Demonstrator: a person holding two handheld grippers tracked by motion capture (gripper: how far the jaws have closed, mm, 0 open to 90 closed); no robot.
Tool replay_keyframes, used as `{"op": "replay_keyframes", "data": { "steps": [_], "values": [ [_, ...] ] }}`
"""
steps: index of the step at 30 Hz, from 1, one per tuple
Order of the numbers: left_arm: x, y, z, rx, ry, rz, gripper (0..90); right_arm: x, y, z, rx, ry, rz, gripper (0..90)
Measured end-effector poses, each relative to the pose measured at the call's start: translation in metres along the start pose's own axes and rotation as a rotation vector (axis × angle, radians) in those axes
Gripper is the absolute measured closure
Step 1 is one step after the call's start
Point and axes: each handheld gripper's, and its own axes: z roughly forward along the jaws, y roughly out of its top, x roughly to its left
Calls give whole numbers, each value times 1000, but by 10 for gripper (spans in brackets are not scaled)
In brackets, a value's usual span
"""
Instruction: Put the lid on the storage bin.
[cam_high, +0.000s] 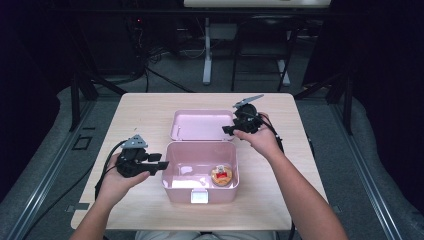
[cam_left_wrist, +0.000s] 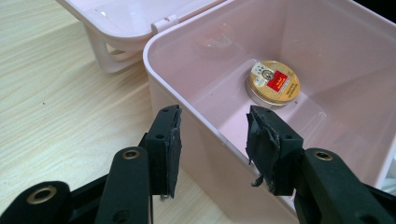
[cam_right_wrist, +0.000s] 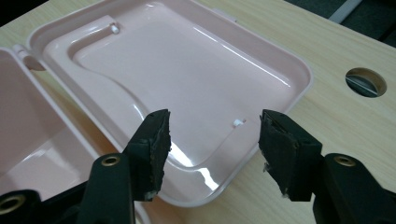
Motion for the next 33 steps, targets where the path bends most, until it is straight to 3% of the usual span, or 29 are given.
{"op": "replay_keyframes", "data": {
  "steps": [7, 13, 19, 25, 33],
  "values": [
    [0, 0, 0, -1, -4, -1, 541, -7, 0, 6, -3, -23, 2, 416],
    [0, 1, 0, 4, -6, -3, 540, -15, 1, 9, 5, -28, 51, 458],
    [-1, 1, 1, 7, -1, 5, 539, -22, -1, 12, -8, -34, 60, 368],
    [-1, 2, 0, -2, -12, -1, 534, -26, -1, 16, -15, -56, 79, 374],
    [-3, 5, -2, -28, 17, 20, 464, -28, 2, 17, -23, -55, 78, 383]
  ]
}}
